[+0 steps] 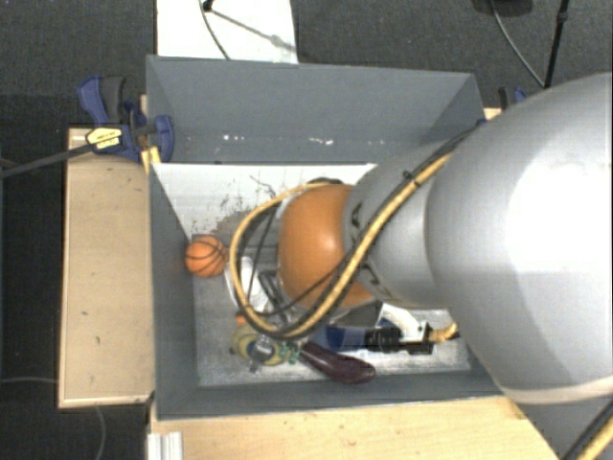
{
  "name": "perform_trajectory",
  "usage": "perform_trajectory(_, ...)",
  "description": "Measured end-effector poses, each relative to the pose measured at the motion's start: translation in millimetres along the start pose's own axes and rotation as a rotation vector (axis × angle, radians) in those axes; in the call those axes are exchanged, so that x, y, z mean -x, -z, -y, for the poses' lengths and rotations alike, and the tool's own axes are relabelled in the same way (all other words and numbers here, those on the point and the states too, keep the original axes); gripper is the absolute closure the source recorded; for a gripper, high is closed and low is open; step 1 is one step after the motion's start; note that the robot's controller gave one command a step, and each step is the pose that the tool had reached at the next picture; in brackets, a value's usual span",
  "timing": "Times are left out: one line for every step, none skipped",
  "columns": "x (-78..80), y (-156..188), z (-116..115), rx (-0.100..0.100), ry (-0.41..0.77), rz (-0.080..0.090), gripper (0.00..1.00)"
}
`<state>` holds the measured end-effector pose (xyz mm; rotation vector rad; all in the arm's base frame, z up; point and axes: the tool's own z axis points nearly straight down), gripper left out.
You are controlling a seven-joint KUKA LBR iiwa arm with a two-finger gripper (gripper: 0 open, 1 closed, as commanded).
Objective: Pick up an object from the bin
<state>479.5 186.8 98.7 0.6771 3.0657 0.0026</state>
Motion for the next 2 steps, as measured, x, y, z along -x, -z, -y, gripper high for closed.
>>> perform_trajectory(0.1,5.0,0.0,0.0,0.0,0.0,1.0)
perform_trajectory(-1.2,14.9,1.5,-0.007,0.0,-0.006,1.0)
